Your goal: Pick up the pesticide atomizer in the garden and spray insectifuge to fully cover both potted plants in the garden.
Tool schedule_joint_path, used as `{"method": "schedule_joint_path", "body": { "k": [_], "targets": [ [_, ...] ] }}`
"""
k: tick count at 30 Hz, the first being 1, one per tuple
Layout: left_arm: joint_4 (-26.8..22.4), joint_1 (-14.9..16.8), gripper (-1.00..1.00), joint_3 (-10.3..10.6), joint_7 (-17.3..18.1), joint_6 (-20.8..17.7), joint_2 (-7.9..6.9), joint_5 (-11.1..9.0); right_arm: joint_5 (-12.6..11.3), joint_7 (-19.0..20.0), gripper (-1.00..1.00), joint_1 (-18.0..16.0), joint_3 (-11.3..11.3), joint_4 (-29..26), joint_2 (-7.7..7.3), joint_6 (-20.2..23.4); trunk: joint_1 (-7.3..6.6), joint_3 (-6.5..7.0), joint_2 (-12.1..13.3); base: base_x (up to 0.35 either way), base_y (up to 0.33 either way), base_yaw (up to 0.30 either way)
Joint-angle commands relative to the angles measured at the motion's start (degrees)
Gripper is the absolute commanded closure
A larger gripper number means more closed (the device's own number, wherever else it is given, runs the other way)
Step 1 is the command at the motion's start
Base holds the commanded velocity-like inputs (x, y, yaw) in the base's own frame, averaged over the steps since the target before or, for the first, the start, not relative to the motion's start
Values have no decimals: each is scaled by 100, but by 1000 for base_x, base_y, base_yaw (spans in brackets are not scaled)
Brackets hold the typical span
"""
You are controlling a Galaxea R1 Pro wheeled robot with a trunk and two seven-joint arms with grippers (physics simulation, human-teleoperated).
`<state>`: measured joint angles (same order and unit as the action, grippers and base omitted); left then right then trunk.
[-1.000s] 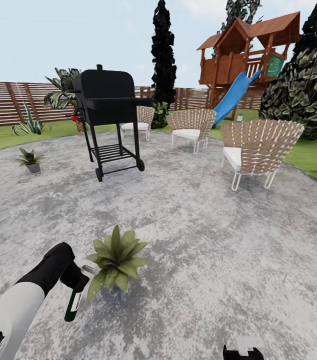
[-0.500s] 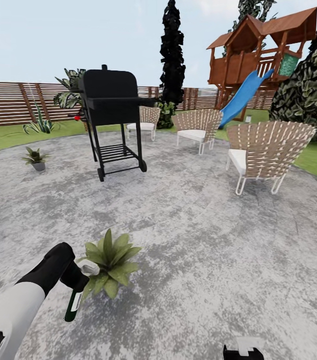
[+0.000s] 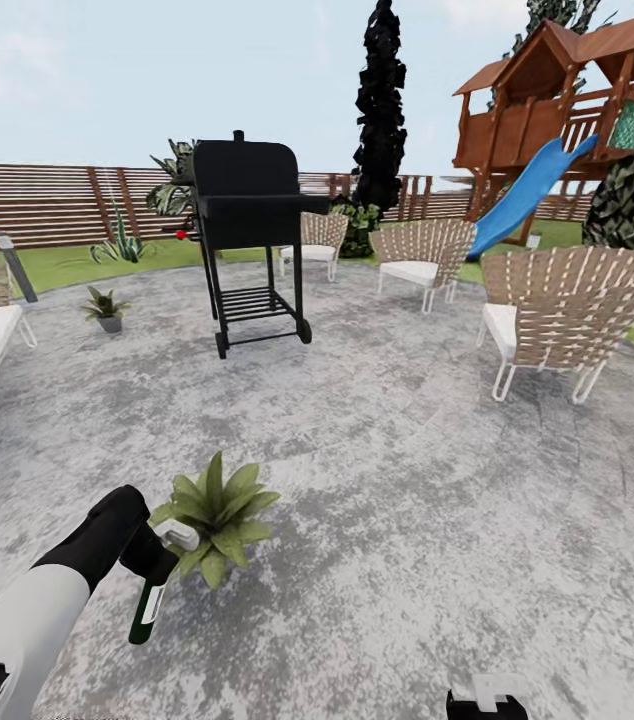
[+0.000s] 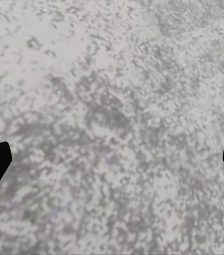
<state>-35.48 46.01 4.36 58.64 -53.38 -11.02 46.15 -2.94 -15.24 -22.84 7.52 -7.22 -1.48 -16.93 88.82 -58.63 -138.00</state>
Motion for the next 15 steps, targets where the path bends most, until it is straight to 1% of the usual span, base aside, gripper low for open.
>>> {"method": "schedule_joint_path", "body": {
  "k": [1, 9, 11, 15],
  "targets": [
    [-6, 5, 100, 16, 60, -23, -4, 52, -31, -23, -100, -1, 47, 1, -2, -11, 0, -6, -2, 147, -257, 276],
    [-2, -64, 100, 19, 56, -23, 3, 52, -31, -14, -100, -1, 47, 1, -2, -12, 0, -6, -2, 219, -208, 276],
    [-2, -77, 100, 27, 52, -23, 3, 52, -30, -14, -100, -1, 47, 1, -2, -12, 0, -6, -2, 175, -110, 275],
    [14, -90, 100, 35, 51, -21, 3, 52, -29, -14, -100, -1, 47, 1, -2, -12, 0, -6, -2, 41, -25, 276]
  ]
}}
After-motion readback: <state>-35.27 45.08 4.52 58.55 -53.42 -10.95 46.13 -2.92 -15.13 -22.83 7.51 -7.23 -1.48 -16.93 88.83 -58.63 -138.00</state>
